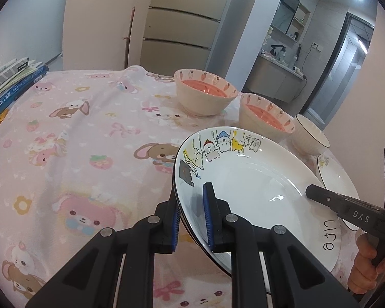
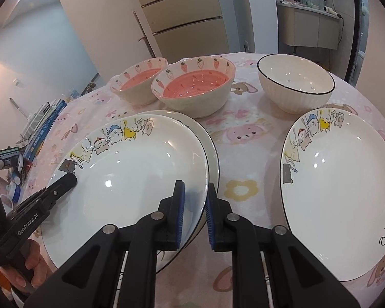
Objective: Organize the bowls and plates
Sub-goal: 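Carry the held plate over the 'life' plate and lower it on top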
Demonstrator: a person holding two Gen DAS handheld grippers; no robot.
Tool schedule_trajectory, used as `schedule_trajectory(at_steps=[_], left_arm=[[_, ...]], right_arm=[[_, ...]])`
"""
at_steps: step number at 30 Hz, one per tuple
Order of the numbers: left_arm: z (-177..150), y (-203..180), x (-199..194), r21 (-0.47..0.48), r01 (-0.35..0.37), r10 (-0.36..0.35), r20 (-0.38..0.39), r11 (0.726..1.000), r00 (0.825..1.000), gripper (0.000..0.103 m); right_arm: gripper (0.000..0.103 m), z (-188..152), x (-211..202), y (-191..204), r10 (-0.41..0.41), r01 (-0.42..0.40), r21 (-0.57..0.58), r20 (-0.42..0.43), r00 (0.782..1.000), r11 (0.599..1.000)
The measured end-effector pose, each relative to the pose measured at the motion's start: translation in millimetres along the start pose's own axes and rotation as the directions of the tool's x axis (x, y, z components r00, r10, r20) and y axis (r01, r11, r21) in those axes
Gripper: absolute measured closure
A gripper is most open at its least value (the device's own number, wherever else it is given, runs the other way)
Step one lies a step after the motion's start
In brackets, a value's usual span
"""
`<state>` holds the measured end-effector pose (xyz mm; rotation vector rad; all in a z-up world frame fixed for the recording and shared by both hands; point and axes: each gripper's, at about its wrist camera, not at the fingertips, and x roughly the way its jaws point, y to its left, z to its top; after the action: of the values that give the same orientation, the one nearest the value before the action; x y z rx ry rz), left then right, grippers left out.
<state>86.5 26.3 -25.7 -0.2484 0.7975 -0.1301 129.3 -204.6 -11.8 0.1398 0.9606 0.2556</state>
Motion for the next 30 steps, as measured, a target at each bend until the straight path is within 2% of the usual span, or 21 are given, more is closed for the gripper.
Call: schedule_trajectory(at_steps=[5, 14, 19, 27, 30], left_arm=[[-1, 1, 1, 0.005, -0.008, 0.008, 0.015, 1.000, 1.000, 0.085], [-5, -7, -5, 0.069, -0.052, 0.047, 0.071, 0.996, 0.996, 0.085], [-8, -14, -7, 0.107, -0.071, 0.061, 0.090, 0.992, 0.994, 0.083], [-11, -25, -3, 0.164, -0.099, 0.090, 0.060, 0.982, 0.994, 0.082], [-10, -24, -4, 0.165, -0.110, 0.100, 0.065, 0.980, 0.993, 0.082]], right_arm=[[0.088, -4, 0, 0, 0.003, -0.003, -0.003, 0.020, 1.000, 1.000], [0.087, -10, -2, 1, -0.003, 0.005, -0.023, 0.082, 0.997, 1.000], [0.086, -13, -8, 6, -0.051, 0.060, -0.072, 0.120, 0.991, 0.996], [0.085, -15, -2, 6, -0.128, 0.139, -0.112, 0.099, 0.987, 0.984], [0.085, -15, -1, 7, -0.127, 0.138, -0.122, 0.099, 0.987, 0.983]])
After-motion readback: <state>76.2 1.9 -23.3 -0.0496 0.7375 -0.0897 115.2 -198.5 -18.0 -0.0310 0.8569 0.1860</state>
